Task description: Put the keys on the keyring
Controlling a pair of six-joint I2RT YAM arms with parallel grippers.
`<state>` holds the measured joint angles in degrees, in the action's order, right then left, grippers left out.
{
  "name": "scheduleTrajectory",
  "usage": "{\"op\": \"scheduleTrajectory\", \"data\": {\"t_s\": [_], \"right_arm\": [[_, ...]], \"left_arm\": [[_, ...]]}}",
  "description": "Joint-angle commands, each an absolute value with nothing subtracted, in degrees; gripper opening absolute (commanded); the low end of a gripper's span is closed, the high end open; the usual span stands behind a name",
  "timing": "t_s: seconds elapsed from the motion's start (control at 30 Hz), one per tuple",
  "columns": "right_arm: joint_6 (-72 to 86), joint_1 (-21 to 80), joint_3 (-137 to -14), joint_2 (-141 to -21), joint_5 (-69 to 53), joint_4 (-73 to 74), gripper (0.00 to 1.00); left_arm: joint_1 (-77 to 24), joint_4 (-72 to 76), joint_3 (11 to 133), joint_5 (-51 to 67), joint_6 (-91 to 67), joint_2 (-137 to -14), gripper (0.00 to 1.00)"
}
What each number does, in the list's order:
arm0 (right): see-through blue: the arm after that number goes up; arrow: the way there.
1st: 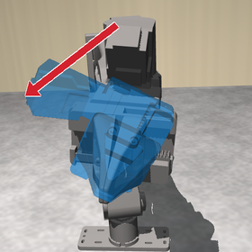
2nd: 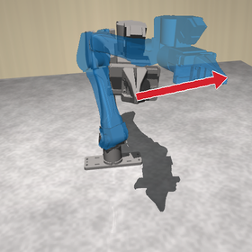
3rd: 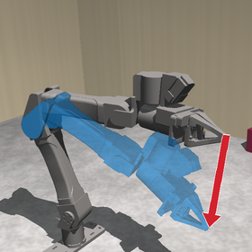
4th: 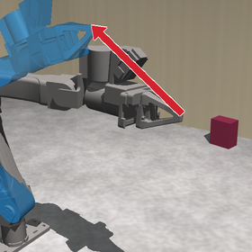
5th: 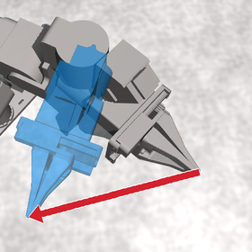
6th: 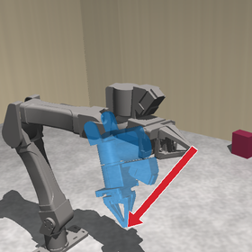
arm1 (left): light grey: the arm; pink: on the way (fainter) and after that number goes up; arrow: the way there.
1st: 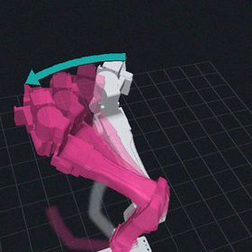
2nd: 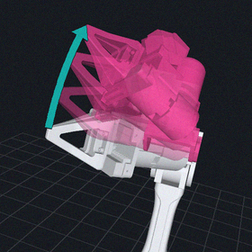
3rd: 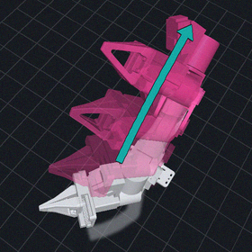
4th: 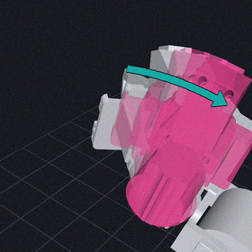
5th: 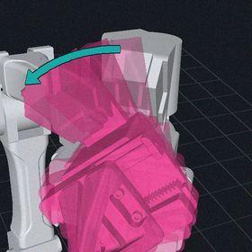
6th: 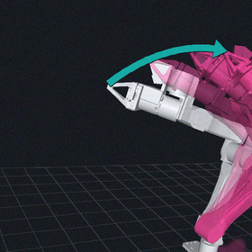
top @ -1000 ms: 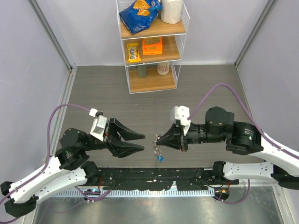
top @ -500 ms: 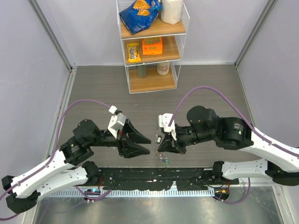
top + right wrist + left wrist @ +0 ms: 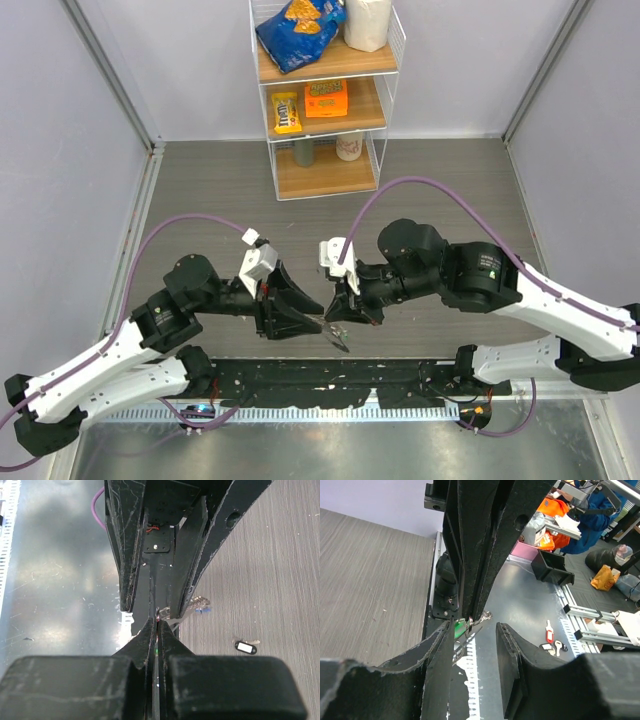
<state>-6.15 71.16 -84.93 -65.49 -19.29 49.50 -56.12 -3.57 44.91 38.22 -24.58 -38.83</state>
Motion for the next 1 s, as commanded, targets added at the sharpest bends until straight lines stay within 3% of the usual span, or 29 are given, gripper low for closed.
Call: {"op": "scheduleTrajectory", "data": {"t_s": [0.0, 0.67, 0.77, 0.97], "right_arm": [[-6.42, 71.37, -88.15, -65.74, -20.74, 47.81, 0.05], [-5.45, 71.37, -89.03, -66.18, -22.76, 47.64, 0.05], [-5.27, 71.37, -88.94, -66.09, -22.85, 47.37, 0.05], [-4.57, 71.37, -87.72, -64.95, -23.03, 44.92, 0.06]], "left_arm": [[-56.07, -3.16, 46.67, 39.55, -23.64, -37.97, 0.42], [-55.99, -3.43, 46.93, 40.87, -23.29, -40.08, 0.15], [-55.99, -3.17, 47.20, 41.31, -22.94, -40.60, 0.00], [-57.39, -1.94, 46.94, 38.85, -21.10, -40.43, 0.00]]}}
